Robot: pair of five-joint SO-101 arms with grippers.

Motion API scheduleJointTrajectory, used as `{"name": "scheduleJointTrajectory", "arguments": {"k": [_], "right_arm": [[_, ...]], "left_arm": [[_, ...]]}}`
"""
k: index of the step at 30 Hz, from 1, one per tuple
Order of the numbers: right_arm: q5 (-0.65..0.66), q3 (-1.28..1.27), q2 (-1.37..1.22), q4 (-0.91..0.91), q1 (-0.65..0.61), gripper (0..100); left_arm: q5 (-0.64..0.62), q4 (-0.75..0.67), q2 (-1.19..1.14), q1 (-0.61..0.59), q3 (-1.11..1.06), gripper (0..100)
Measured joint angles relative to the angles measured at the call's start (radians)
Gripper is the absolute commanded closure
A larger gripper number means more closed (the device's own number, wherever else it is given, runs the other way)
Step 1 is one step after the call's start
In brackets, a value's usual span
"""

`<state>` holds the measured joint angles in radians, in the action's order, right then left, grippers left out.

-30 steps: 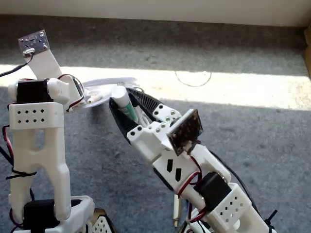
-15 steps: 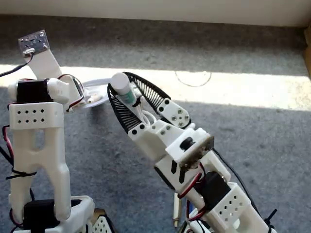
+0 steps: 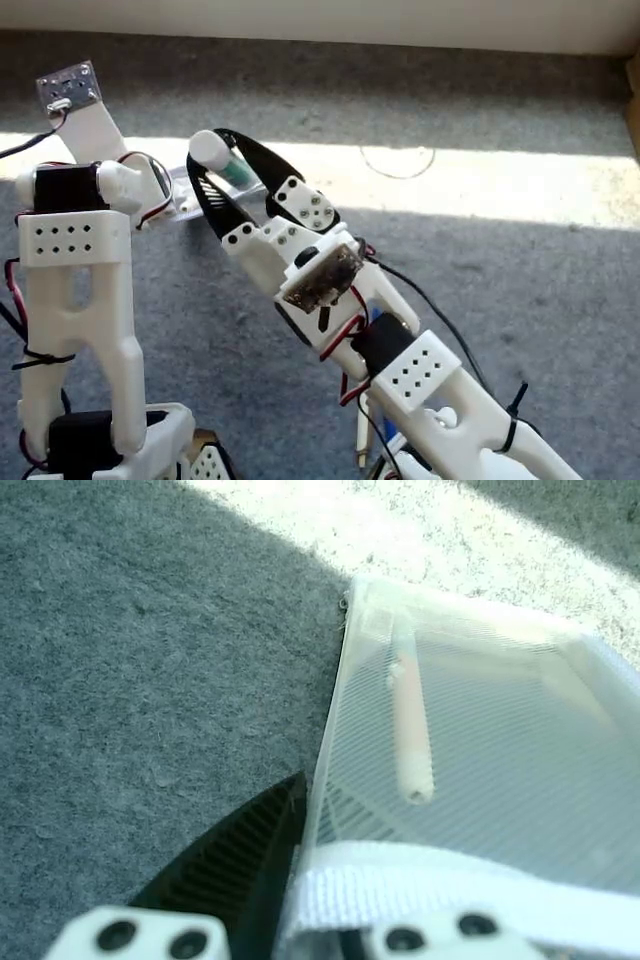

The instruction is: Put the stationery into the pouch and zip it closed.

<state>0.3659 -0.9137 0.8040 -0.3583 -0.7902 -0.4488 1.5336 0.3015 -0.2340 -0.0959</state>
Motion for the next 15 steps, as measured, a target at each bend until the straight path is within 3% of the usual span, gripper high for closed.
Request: {"name": "scheduleJointTrajectory", "arguments": {"k": [8,15], "right_arm": [[-0.262,0.000,-0.037,-0.034,0.000,99.2],[-0.288,0.000,-0.140,-0.037,0.052,99.2]], "left_arm": [[0.000,-0.003,0.000,0.000,0.000,96],[0.000,-0.003,0.000,0.000,0.000,96]]}}
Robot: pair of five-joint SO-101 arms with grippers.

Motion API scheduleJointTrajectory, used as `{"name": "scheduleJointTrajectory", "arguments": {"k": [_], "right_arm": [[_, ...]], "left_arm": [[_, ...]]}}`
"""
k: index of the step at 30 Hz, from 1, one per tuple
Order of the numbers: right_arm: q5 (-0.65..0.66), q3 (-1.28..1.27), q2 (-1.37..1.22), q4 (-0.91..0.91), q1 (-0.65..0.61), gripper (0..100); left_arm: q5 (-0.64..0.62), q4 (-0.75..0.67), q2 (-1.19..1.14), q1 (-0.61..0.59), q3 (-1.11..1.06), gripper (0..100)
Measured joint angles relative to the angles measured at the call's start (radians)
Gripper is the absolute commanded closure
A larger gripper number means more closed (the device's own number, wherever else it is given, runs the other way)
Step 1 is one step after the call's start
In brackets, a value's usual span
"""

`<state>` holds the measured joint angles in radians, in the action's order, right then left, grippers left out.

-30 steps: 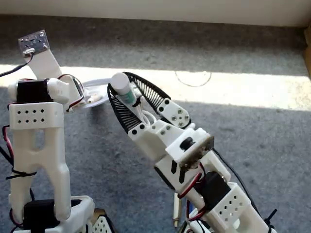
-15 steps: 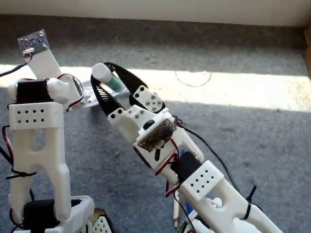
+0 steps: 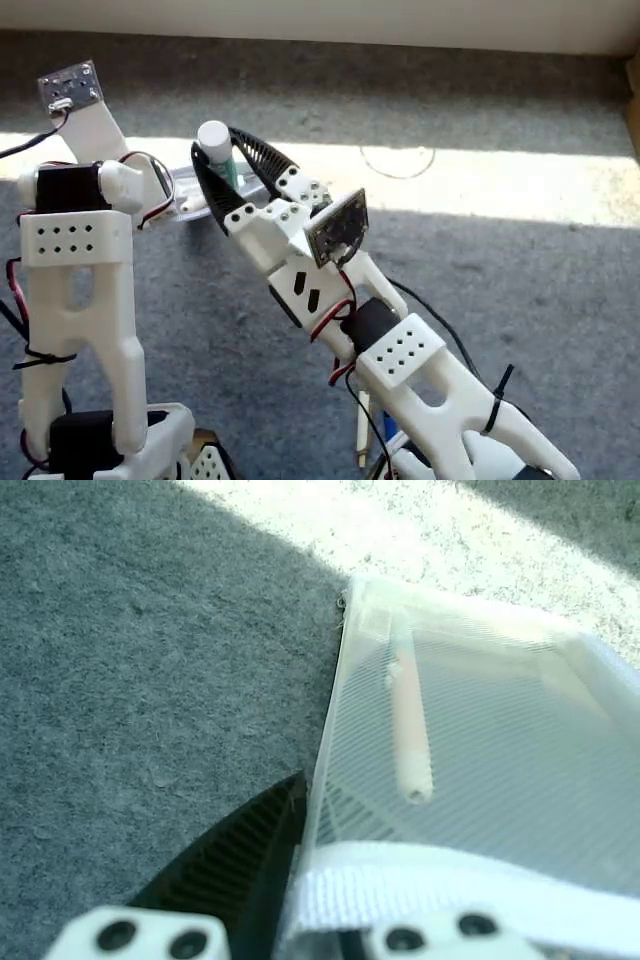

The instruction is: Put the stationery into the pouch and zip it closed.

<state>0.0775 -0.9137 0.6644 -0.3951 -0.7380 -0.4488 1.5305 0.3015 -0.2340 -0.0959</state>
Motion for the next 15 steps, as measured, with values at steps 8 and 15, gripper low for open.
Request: {"name": "scheduleJointTrajectory", "arguments": {"k": [8,15], "right_arm": [[0.000,0.003,-0.044,-0.014,0.031,99.2],[0.000,0.003,-0.046,-0.017,0.031,96.4]], "left_arm": [[-0.002,0.000,0.000,0.002,0.000,96],[-0.002,0.000,0.000,0.002,0.000,96]]}}
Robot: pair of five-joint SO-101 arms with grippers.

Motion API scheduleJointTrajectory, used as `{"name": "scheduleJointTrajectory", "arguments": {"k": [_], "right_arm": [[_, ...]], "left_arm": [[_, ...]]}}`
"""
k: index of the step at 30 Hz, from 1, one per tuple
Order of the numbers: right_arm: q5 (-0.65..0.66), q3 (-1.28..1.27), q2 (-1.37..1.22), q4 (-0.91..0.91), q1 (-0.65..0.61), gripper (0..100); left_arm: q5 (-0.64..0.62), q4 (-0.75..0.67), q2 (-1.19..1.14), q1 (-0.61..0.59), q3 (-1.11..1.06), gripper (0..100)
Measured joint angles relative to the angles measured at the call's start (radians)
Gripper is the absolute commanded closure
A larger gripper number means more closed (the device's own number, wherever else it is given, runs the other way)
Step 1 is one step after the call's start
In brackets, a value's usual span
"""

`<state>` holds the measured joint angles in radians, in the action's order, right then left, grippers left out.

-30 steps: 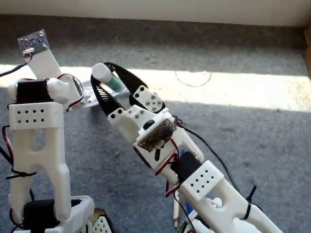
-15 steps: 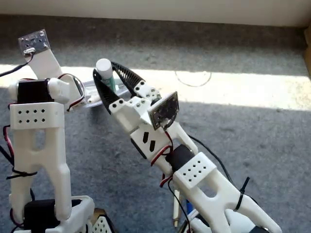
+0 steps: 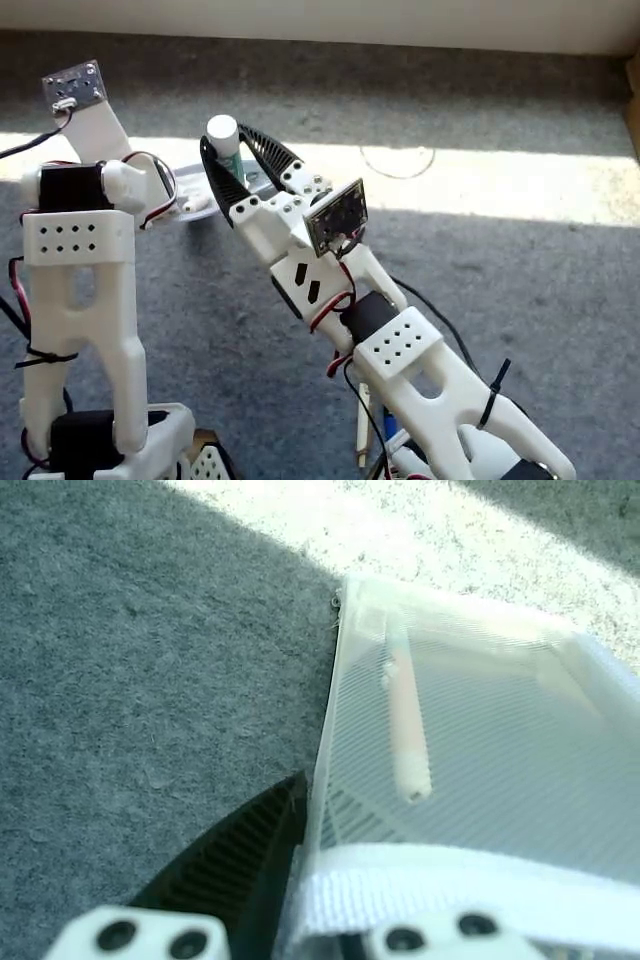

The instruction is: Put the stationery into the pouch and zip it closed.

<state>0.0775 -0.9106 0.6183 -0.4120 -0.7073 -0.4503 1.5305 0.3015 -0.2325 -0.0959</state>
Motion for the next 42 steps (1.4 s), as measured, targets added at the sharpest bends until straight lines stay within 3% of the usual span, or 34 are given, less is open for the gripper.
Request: {"name": "scheduleJointTrajectory", "arguments": {"k": [5,13,23,29,37,42], "right_arm": [[0.000,0.000,0.000,0.000,0.000,85.6],[0.000,0.000,-0.002,0.124,0.006,85.7],[0.000,0.000,-0.002,0.130,0.006,86.0],[0.000,0.000,0.026,0.186,0.006,96.4],[0.000,-0.002,0.074,0.265,0.006,81.7],[0.000,0.000,0.097,0.353,-0.006,80.7]], "left_arm": [[0.000,0.000,0.000,0.000,0.000,96],[0.000,-0.005,0.000,-0.002,0.000,96],[0.000,-0.005,0.000,-0.002,0.000,96],[0.000,-0.005,0.000,-0.002,0.000,96],[0.000,-0.005,0.000,-0.002,0.000,96],[0.000,-0.005,0.000,0.000,0.000,96]]}}
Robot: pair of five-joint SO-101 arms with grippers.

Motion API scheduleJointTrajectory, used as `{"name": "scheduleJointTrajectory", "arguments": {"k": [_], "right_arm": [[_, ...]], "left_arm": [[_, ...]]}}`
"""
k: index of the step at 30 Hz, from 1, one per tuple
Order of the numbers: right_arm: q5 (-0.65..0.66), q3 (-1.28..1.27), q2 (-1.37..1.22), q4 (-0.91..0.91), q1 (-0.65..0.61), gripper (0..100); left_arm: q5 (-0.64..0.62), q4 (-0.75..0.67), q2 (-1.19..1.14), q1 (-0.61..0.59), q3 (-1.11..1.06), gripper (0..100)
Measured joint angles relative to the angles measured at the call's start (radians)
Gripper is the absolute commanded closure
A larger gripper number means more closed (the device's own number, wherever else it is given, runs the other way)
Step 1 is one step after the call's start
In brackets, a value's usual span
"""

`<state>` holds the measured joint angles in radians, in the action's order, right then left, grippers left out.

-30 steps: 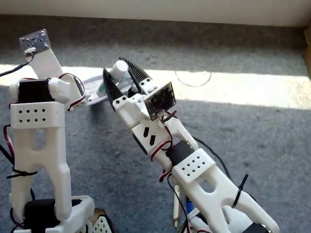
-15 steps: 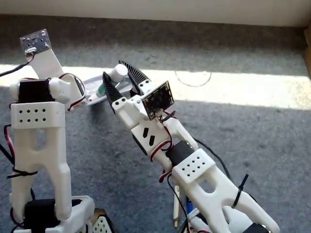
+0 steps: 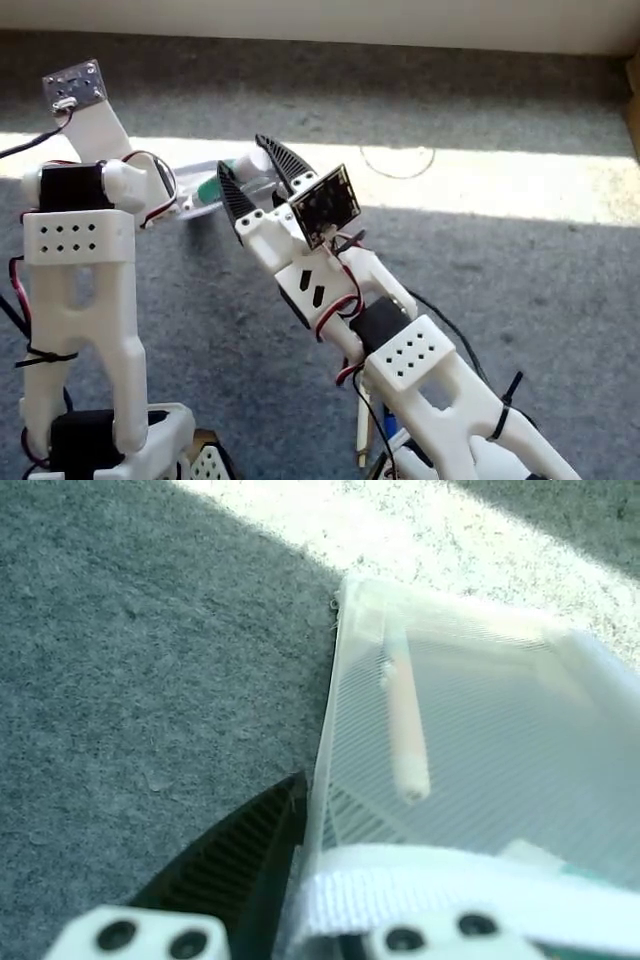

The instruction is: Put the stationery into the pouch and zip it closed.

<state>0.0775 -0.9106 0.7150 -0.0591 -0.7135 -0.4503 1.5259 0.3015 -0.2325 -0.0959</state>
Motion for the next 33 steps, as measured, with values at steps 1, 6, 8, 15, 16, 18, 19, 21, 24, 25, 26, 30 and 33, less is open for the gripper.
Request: {"name": "scheduleJointTrajectory", "arguments": {"k": [1,6,8,15,16,18,19,21,24,25,26,30,33], "right_arm": [[0.002,0.000,0.003,0.012,-0.009,80.7],[0.003,0.002,0.006,0.029,-0.049,80.7],[0.009,0.002,0.006,0.029,-0.058,80.7],[0.071,0.002,0.018,0.031,-0.064,80.7],[0.072,0.000,0.028,0.031,-0.064,80.7],[0.077,0.000,0.060,0.035,-0.071,80.7],[0.077,0.000,0.080,0.037,-0.074,80.7],[0.078,0.000,0.126,0.038,-0.075,80.7],[0.080,0.000,0.203,0.107,-0.074,80.7],[0.081,0.006,0.227,0.144,-0.064,80.7],[0.081,0.026,0.253,0.183,-0.054,80.7],[0.081,0.133,0.364,0.338,-0.003,80.7],[0.081,0.210,0.411,0.448,0.026,80.7]], "left_arm": [[0.000,0.000,0.000,0.000,0.000,96],[0.000,0.000,0.000,-0.002,0.000,96],[0.000,-0.003,0.000,-0.002,0.000,96],[0.000,-0.003,0.000,-0.003,0.000,96],[0.000,-0.003,0.000,-0.003,0.000,96],[0.000,-0.003,0.000,-0.003,0.000,96],[0.000,-0.003,0.000,-0.003,0.000,96],[0.000,-0.003,0.000,-0.003,0.000,96],[0.000,-0.003,0.000,-0.003,0.000,96],[0.000,-0.003,0.000,-0.003,0.000,96],[0.000,-0.003,0.000,-0.003,0.000,96],[0.000,-0.003,0.000,-0.003,0.000,96],[0.000,-0.003,0.000,-0.003,0.000,96]]}}
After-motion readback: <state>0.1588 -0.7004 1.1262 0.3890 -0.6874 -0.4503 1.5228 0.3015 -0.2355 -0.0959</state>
